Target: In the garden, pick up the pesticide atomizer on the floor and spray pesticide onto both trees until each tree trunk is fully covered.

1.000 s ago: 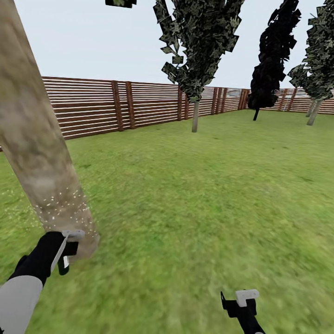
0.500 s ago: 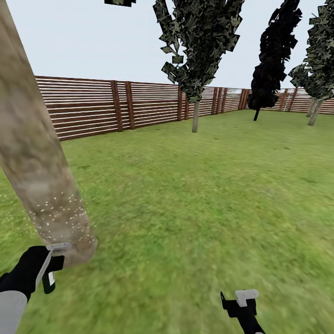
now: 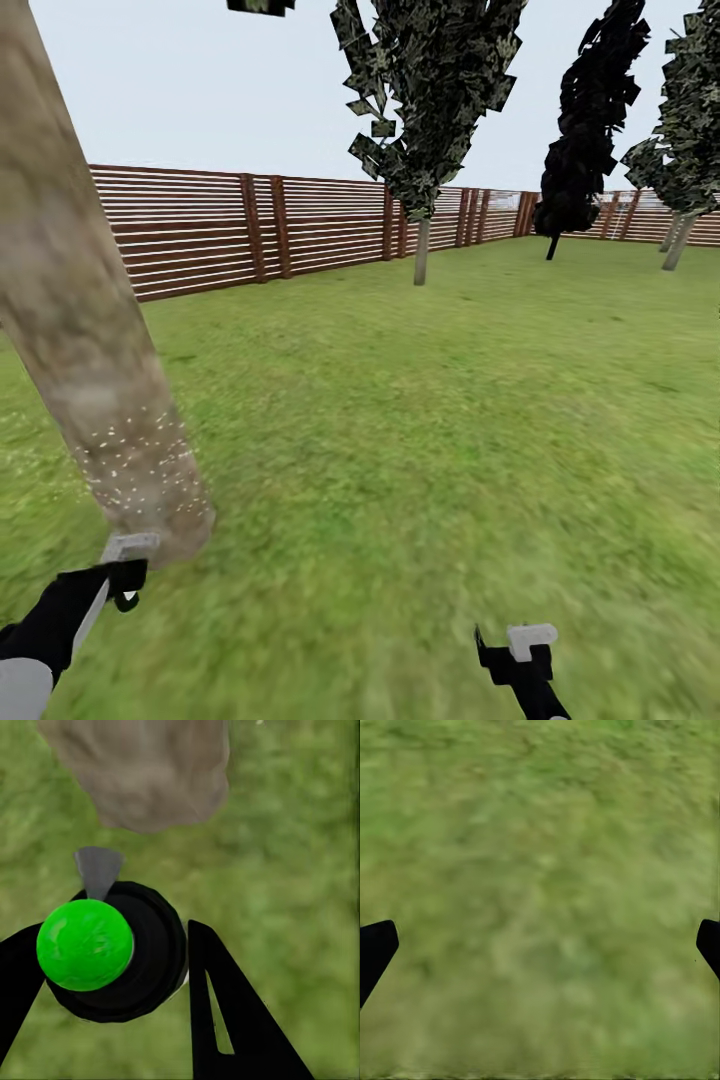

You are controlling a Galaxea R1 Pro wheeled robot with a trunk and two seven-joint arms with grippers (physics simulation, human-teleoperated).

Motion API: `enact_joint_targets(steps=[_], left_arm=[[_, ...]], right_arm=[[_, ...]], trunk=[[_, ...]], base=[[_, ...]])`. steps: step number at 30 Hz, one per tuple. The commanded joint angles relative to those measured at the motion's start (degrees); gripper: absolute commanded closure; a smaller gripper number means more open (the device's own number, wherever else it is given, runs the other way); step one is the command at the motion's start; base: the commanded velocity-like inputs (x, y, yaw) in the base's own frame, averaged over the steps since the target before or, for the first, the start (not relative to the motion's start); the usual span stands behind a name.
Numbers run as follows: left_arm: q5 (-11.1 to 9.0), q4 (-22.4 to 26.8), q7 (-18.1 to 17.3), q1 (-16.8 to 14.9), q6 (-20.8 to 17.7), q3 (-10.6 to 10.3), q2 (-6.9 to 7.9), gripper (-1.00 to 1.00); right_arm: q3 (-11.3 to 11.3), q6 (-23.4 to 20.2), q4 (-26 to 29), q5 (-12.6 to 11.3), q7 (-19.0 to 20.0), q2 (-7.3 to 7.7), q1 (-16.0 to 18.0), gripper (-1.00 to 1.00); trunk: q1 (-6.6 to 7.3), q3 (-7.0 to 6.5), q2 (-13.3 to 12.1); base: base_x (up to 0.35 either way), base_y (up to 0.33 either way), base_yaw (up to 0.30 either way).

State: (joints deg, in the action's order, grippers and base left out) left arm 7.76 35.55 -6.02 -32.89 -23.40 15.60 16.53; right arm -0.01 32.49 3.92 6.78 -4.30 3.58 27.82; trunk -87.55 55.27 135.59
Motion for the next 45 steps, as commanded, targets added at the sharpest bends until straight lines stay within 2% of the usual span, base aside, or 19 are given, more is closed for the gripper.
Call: enact_joint_targets(steps=[1, 2, 4, 5, 9, 12, 14, 15, 16, 19, 22, 25, 28, 30, 33, 34, 37, 41, 45], left_arm=[[0.66, -0.59, -0.93, 0.79, 1.96, 0.1, 0.02, 1.0], [1.05, -0.94, -2.17, 2.32, 5.21, -1.15, 0.06, 1.0], [4.77, -1.05, -9.02, 4.9, 11.65, -6.37, 0.35, 1.0], [6.44, -1.08, -12.34, 5.35, 13.19, -7.16, 0.45, 1.0], [11.9, -1.24, -26.92, 5.76, 17.41, -8.51, 1.9, 1.0], [19.74, -0.91, -38.19, 5.19, 20.47, -8.43, 2.01, 1.0], [22.07, -0.69, -42.22, 5.06, 20.79, -8.51, 1.95, 1.0], [22.61, -0.58, -44.26, 5.04, 20.8, -8.57, 1.84, 1.0], [22.95, -0.51, -45.02, 5.01, 20.76, -8.65, 1.75, 1.0], [27.43, -0.26, -47.88, 4.7, 20.58, -10.86, 1.11, 1.0], [30.19, -0.15, -51.9, 4.6, 20.65, -11.94, 1.04, 1.0], [33.49, 1.65, -55.07, 4.59, 20.43, -12.23, 0.97, 1.0], [35.07, 2.13, -55.68, 4.59, 20.25, -12.27, 0.71, 1.0], [35.4, 2.23, -55.81, 4.59, 20.18, -12.34, -0.85, 1.0], [35.51, 2.7, -55.57, 4.59, 20.15, -12.37, -1.61, 1.0], [35.54, 3.12, -55.54, 4.59, 20.15, -12.36, -1.68, 1.0], [35.44, 3.53, -55.72, 4.59, 20.28, -12.98, -1.75, 1.0], [35.51, 3.56, -55.69, 4.59, 20.03, -19.65, -2.85, 1.0], [35.55, 3.64, -55.68, 4.59, 20.08, -20.5, -4.87, 1.0]], right_arm=[[0.01, 0.12, -0.05, 0.6, -0.45, -0.07, 0.04, -1.0], [0.01, 0.12, -0.05, 0.6, -0.45, -0.12, 0.04, -1.0], [0.01, 0.12, -0.02, 0.55, -0.45, -0.21, 0.04, -1.0], [0.01, 0.12, 0.01, 0.53, -0.46, -0.27, 0.04, -1.0], [-0.16, 0.1, 0.33, 0.63, -0.23, -0.31, 0.04, -1.0], [-0.58, 0.04, 1.75, 1.08, 0.05, -0.33, 0.04, -1.0], [-4.33, -0.09, 7.64, 4.42, 0.9, -0.35, 0.04, -1.0], [-7.91, -0.74, 11.59, 7.51, 4.8, -0.47, 0.05, -1.0], [-8.84, -1.46, 12.85, 8.36, 7.2, -0.63, 0.06, -1.0], [-10.36, -7.56, 17.38, 10.07, 20.58, -2.13, 0.11, -1.0], [-10.6, -9.28, 20.03, 10.41, 36.97, -2.34, 1.18, -1.0], [-10.67, -9.44, 21.93, 10.85, 41.87, -2.38, 1.42, -1.0], [-10.63, -9.46, 22.15, 15.1, 43.57, -2.45, 1.44, -1.0], [-10.71, -9.46, 22.24, 16.25, 43.89, -2.66, 1.44, -1.0], [-10.78, -9.46, 22.17, 17.31, 43.99, -4.03, 1.44, -1.0], [-10.79, -9.46, 22.18, 18.14, 44.01, -4.67, 1.44, 1.0], [-10.8, -9.46, 22.2, 19.94, 44.02, -5.4, 1.44, 1.0], [-10.8, -9.46, 22.27, 20.26, 44.02, -6.74, 1.44, 1.0], [-10.8, -9.46, 22.23, 20.36, 44.85, -8.06, 1.44, 1.0]], trunk=[[0.05, 0.05, 0.03], [0.05, 0.05, 0.03], [0.05, 0.05, 0.03], [0.05, 0.05, 0.03], [0.05, 0.05, 0.03], [0.05, 0.05, 0.03], [0.05, 0.05, 0.03], [0.05, 0.05, 0.03], [0.05, 0.05, 0.03], [0.05, 0.05, 0.03], [0.05, 0.05, 0.03], [0.05, 0.05, 0.03], [0.05, 0.05, 0.03], [0.05, 0.05, 0.03], [0.05, 0.05, 0.03], [0.05, 0.05, 0.03], [0.05, 0.05, 0.03], [0.05, 0.05, 0.03], [0.05, 0.05, 0.03]], base=[[-0.329, 0.075, 0.0], [-0.332, 0.076, 0.0], [-0.334, 0.076, 0.0], [-0.335, 0.076, 0.0], [-0.335, 0.076, 0.0], [-0.335, 0.076, 0.0], [-0.335, 0.076, 0.0], [-0.335, 0.076, 0.0], [-0.331, 0.076, 0.0], [-0.289, 0.056, 0.0], [-0.187, 0.007, 0.0], [-0.038, 0.001, 0.0], [-0.004, 0.0, 0.0], [0.0, 0.0, 0.0], [0.0, 0.0, 0.0], [0.0, 0.0, 0.0], [0.0, 0.0, 0.0], [0.0, 0.0, 0.0], [0.0, 0.0, 0.0]])
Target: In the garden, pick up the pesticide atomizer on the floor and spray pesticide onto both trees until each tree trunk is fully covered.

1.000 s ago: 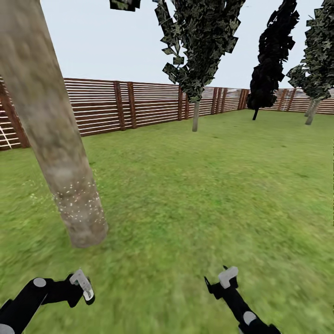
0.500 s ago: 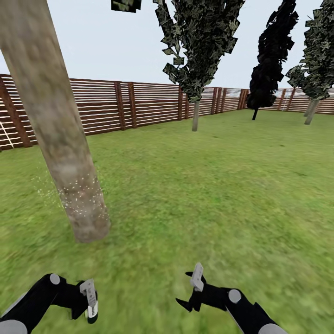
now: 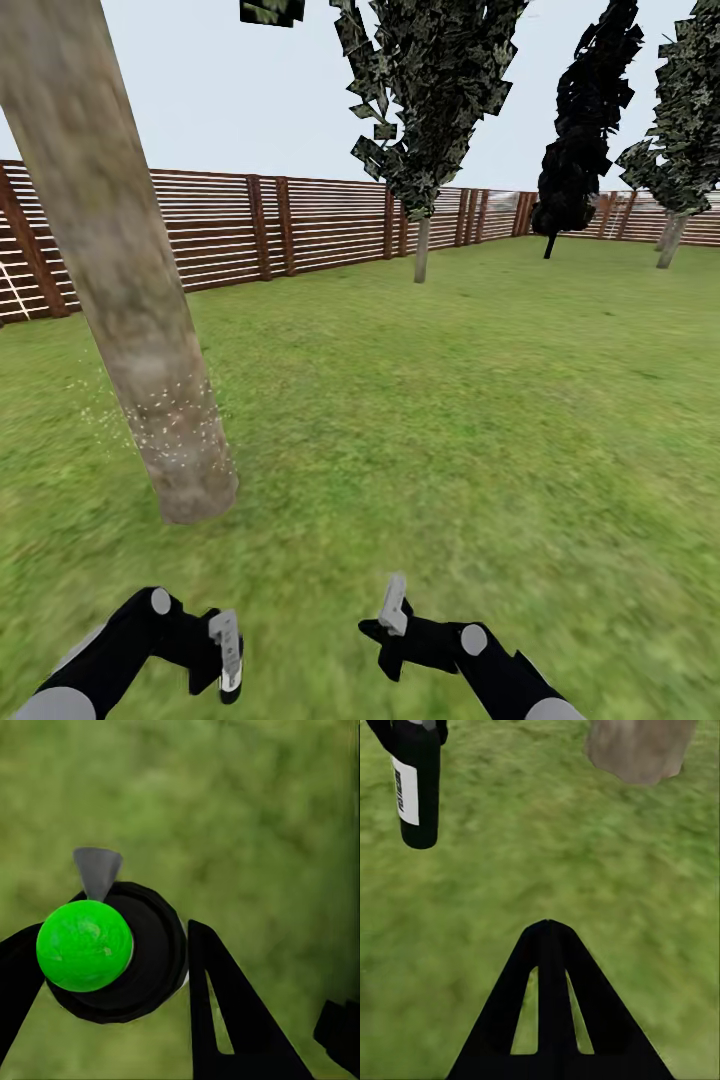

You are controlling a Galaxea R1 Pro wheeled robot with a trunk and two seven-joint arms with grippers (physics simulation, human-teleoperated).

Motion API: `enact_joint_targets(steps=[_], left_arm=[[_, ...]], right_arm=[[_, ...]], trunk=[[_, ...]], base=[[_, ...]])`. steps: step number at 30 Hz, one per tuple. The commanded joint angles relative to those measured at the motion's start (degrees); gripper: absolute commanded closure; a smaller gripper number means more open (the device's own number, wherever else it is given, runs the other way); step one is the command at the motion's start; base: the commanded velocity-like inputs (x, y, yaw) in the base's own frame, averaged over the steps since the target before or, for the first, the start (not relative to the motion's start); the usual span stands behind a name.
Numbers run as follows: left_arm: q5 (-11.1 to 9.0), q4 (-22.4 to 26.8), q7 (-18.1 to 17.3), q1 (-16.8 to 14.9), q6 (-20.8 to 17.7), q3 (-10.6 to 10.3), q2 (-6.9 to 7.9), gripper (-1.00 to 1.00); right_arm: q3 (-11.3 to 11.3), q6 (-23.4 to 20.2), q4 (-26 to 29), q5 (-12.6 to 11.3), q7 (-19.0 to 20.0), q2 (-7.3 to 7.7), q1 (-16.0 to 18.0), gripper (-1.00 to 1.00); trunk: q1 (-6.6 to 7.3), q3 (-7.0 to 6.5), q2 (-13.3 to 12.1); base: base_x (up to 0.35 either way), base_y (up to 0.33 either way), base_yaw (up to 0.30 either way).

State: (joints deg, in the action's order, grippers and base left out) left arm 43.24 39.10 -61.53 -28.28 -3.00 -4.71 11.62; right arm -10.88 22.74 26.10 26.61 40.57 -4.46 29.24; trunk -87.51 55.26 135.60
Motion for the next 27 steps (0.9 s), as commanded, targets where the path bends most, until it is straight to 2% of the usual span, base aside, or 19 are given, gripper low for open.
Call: enact_joint_targets(steps=[1, 3, 6, 10, 14, 15, 18, 19, 24, 27], left_arm=[[0.08, 0.11, -0.16, -0.02, -0.31, -0.49, -0.38, 1.0], [0.1, 0.94, -0.17, -0.02, -0.33, -2.27, -1.57, 1.0], [0.09, 2.33, -0.17, -0.02, -0.37, -3.98, -2.54, 1.0], [0.02, 3.38, -0.17, -0.02, -0.34, -4.34, -4.69, 1.0], [-0.13, 5.41, -0.31, -0.02, -0.26, -4.44, -5.67, 1.0], [-0.11, 5.61, -0.33, -0.02, -0.27, -5.03, -6.13, 1.0], [-0.12, 5.84, -0.21, -0.02, -0.57, -8.9, -7.13, 1.0], [-0.07, 5.84, -0.19, -0.02, -0.61, -9.31, -7.66, 1.0], [0.07, 5.82, 0.09, -0.02, -0.68, -9.78, -10.19, 1.0], [0.06, 5.81, 0.24, -0.02, -0.69, -9.79, -10.72, 1.0]], right_arm=[[0.07, 0.29, 0.14, 0.54, 1.35, -0.26, 0.02, 1.0], [0.07, 0.29, 2.14, 0.55, 4.52, -1.02, 0.02, 1.0], [0.07, 0.29, 3.13, 0.55, 5.3, -1.77, 0.02, 1.0], [0.07, 0.29, 3.23, 0.55, 5.39, -2.01, 0.02, 1.0], [0.07, 0.29, 3.18, 0.55, 5.32, -2.01, 0.02, 1.0], [0.07, 0.29, 3.2, 0.55, 5.31, -2.03, 0.02, 1.0], [0.07, 0.29, 3.25, 0.55, 5.31, -2.04, 0.02, 1.0], [0.07, 0.29, 3.25, 0.55, 5.31, -2.04, 0.02, 1.0], [0.07, 0.29, 3.34, 0.47, 5.31, -2.04, 0.02, 1.0], [0.07, 0.29, 3.41, 0.46, 5.31, -2.04, 0.02, 1.0]], trunk=[[0.01, 0.05, 0.02], [0.01, 0.05, 0.02], [0.01, 0.05, 0.02], [0.01, 0.05, 0.02], [0.01, 0.05, 0.02], [0.01, 0.05, 0.02], [0.01, 0.05, 0.02], [0.01, 0.05, 0.02], [0.01, 0.05, 0.02], [0.01, 0.05, 0.02]], base=[[0.0, 0.0, 0.0], [0.0, 0.0, 0.0], [0.0, 0.0, 0.0], [0.0, 0.0, 0.0], [0.0, 0.0, 0.0], [0.0, 0.0, 0.0], [0.0, 0.0, 0.0], [0.0, 0.0, 0.0], [0.0, 0.0, 0.0], [0.0, 0.0, 0.0]])
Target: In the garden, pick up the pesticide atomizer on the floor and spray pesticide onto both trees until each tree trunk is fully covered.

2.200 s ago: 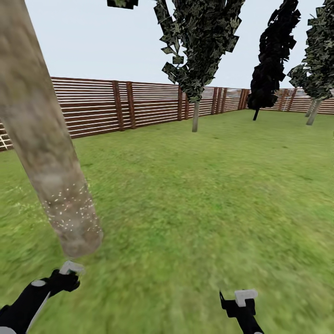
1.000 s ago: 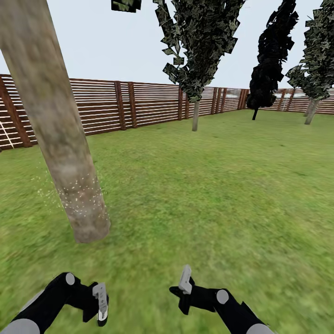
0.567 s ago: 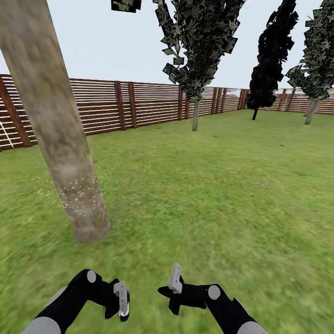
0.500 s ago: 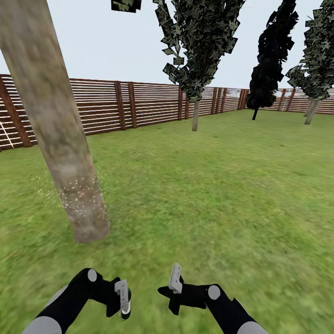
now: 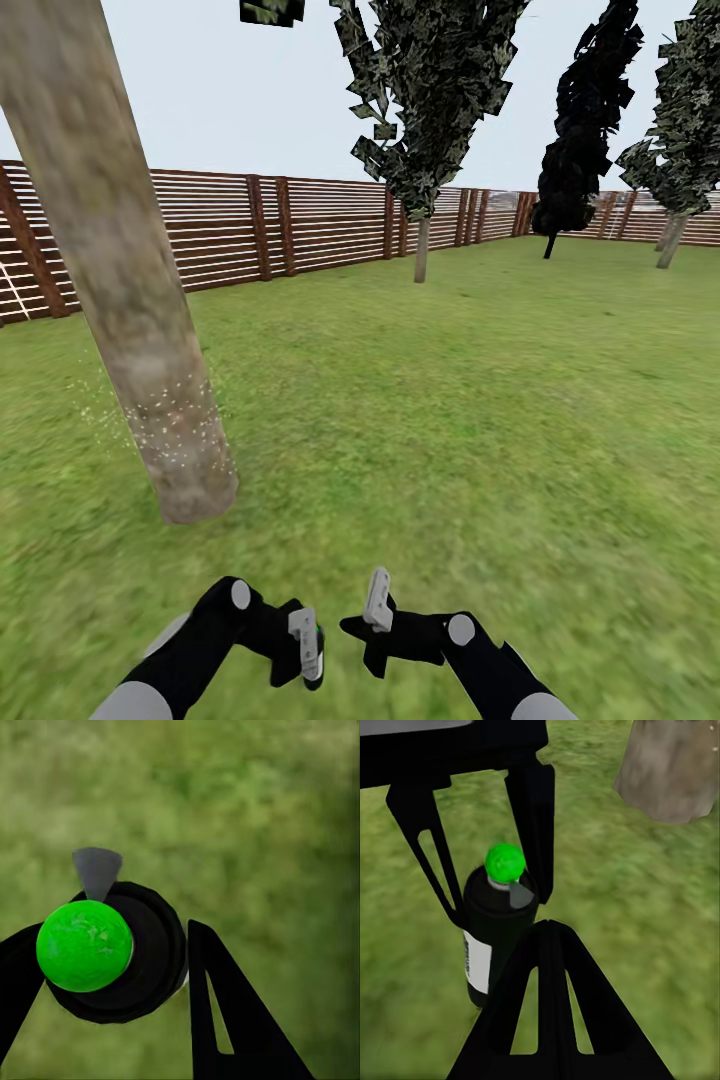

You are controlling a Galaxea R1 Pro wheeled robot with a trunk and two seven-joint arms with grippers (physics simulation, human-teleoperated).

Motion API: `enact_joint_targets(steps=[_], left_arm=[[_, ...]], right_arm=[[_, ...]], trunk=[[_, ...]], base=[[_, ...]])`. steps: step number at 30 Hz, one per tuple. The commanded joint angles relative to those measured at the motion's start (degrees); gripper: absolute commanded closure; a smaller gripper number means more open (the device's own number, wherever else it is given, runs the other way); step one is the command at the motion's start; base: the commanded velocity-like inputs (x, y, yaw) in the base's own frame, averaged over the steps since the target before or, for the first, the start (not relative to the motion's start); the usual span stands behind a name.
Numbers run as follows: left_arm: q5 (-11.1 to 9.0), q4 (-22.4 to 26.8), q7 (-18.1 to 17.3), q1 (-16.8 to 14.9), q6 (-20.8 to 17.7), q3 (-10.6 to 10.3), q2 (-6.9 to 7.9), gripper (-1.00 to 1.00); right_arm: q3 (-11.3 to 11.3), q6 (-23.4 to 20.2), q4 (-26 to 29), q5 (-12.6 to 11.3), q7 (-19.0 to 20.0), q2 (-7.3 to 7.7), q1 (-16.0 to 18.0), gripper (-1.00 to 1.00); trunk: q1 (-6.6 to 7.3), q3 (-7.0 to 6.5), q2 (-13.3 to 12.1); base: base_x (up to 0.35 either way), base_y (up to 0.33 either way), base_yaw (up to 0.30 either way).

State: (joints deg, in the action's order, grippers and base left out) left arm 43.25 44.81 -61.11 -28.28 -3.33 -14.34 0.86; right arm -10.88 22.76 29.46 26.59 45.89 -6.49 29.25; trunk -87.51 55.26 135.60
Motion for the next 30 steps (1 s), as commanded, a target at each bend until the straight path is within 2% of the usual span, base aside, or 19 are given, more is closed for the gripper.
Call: enact_joint_targets(steps=[1, 3, 13, 16, 24, 30], left_arm=[[0.02, 0.1, -0.12, -0.02, -0.36, -0.16, -0.17, 1.0], [0.08, 0.1, 0.01, -0.01, -0.36, -0.16, -0.84, 1.0], [0.08, 0.09, 2.66, 0.06, -0.36, -0.18, -0.95, 1.0], [0.08, 0.09, 2.82, 0.21, -0.36, -0.24, -0.98, 1.0], [0.08, 0.04, 3.15, 0.23, -0.36, -0.2, -2.66, 1.0], [0.01, 0.02, 3.12, 0.26, -0.28, -0.24, -2.9, 1.0]], right_arm=[[0.07, 0.27, 0.06, 0.47, -0.01, -0.01, 0.02, 1.0], [0.07, 0.27, 0.07, 0.4, -0.01, -0.01, 0.02, 1.0], [0.07, 0.27, 0.11, 0.4, -0.01, -0.01, 0.02, 1.0], [0.07, 0.27, 0.14, 0.4, -0.01, -0.01, 0.02, 1.0], [0.07, 0.27, 0.16, 0.4, -0.01, -0.01, 0.02, 1.0], [0.07, 0.27, 0.16, 0.4, -0.01, -0.01, 0.02, 1.0]], trunk=[[0.01, 0.06, 0.02], [0.01, 0.06, 0.02], [0.01, 0.06, 0.02], [0.01, 0.06, 0.02], [0.01, 0.06, 0.02], [0.01, 0.06, 0.02]], base=[[0.0, 0.0, 0.0], [0.0, 0.0, 0.0], [0.0, 0.0, 0.0], [0.0, 0.0, 0.0], [0.0, 0.0, 0.0], [0.0, 0.0, 0.0]])
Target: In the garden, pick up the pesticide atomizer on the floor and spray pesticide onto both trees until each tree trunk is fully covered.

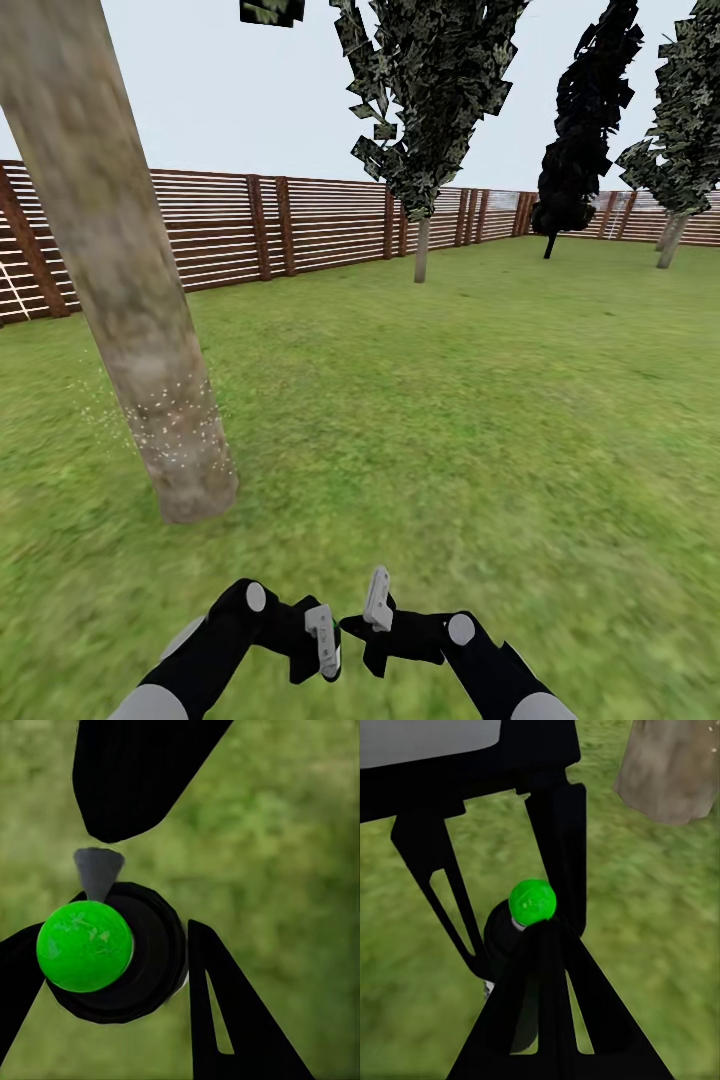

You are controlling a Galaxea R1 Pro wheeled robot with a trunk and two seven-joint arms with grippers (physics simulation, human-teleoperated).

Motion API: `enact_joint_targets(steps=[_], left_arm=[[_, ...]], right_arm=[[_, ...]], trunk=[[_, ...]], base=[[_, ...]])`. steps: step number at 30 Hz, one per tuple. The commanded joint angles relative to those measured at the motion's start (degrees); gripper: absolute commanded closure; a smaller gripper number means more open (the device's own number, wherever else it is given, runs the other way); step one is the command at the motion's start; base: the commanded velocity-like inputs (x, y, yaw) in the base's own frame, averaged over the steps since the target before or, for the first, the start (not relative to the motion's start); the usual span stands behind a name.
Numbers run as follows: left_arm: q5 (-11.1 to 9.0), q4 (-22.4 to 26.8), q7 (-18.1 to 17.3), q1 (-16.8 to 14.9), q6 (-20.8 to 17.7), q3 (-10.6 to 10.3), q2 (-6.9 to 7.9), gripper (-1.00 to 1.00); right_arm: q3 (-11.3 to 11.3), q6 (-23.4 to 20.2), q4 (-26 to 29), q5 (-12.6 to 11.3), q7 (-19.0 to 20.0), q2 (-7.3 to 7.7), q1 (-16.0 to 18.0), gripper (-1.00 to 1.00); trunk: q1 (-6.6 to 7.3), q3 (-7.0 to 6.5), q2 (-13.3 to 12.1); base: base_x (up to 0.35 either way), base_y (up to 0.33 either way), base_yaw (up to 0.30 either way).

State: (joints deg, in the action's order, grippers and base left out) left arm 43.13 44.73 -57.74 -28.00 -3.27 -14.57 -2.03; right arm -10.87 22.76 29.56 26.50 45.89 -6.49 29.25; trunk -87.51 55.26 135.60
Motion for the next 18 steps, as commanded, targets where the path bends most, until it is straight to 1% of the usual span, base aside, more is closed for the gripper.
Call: enact_joint_targets(steps=[1, 12, 18], left_arm=[[0.12, 0.1, -0.26, 0.0, -0.34, 0.01, 0.0, 1.0], [-0.15, 0.09, -0.48, 0.05, -0.34, 0.07, -0.29, 1.0], [-0.15, 0.09, -0.62, 0.03, -0.34, 0.07, -0.94, 1.0]], right_arm=[[0.06, 0.27, 0.05, 0.48, -0.01, -0.01, 0.02, 1.0], [0.06, 0.27, 0.05, 0.48, -0.01, -0.01, 0.02, 1.0], [0.06, 0.27, 0.01, 0.48, -0.01, -0.01, 0.02, 1.0]], trunk=[[0.01, 0.06, 0.02], [0.01, 0.06, 0.02], [0.01, 0.06, 0.02]], base=[[0.0, 0.0, 0.0], [0.0, 0.0, 0.0], [0.0, 0.0, 0.0]])
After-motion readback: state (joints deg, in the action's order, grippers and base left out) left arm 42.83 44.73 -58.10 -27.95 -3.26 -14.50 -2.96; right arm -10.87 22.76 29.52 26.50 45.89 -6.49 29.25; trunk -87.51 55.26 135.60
